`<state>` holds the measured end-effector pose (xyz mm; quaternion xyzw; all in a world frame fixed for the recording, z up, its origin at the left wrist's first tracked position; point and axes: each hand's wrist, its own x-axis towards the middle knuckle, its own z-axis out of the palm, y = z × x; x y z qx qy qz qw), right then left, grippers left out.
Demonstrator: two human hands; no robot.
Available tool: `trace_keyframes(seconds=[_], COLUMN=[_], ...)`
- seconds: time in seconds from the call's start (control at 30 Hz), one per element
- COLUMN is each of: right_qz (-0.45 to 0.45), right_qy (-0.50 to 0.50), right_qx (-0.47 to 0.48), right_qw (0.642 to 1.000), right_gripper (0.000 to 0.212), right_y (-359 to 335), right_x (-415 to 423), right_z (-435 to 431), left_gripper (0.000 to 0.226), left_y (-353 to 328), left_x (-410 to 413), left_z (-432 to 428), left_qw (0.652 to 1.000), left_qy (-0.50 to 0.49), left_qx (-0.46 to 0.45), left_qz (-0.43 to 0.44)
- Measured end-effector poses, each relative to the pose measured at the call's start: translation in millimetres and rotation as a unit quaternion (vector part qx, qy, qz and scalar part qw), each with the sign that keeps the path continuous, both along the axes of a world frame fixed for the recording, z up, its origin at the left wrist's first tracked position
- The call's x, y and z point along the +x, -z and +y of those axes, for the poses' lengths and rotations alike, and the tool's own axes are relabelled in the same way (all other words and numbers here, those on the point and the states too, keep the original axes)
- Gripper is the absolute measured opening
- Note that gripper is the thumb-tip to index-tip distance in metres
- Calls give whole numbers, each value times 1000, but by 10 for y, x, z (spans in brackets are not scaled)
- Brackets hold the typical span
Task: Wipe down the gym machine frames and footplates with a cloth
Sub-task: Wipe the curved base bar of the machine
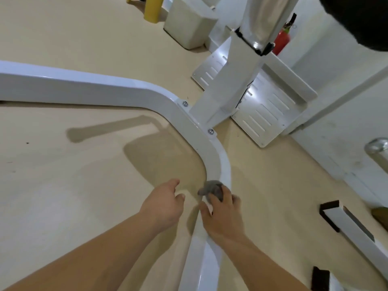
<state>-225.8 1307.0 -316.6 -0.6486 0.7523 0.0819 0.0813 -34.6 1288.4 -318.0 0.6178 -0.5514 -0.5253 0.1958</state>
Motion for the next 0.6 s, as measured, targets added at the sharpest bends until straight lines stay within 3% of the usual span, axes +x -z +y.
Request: trace_keyframes(seconds=[0.07, 0.17, 0.27, 0.33, 0.4, 0.6], right_qz=[-14, -88, -90, -74, -77, -98], right_qy=[6, 22, 7, 1, -8, -28], right_qx=[30, 15, 11, 14, -3, -39], right_qw=[999, 996, 996, 997, 997, 994], right_gripper=[74, 85, 100, 91, 86, 86], right_y=[289, 371, 380, 397, 412, 492], right_x=[0, -133, -231, -282, -342, -498], right_z=[77, -29, -286, -476, -682, -1054], left_gripper=[56, 58, 64, 71, 78, 82], left_y=[179, 401, 631, 777, 921, 1156], left_x=[103, 182, 186, 213, 258, 277], left_z=[11, 33, 14, -63, -113, -144], left_qw=[999, 995, 962, 929, 914, 918], left_qy=[20, 59, 153, 184, 190, 210], left_qx=[-3, -2, -42, -63, -53, -11], left_qz=[-44, -84, -224, -315, -353, -336])
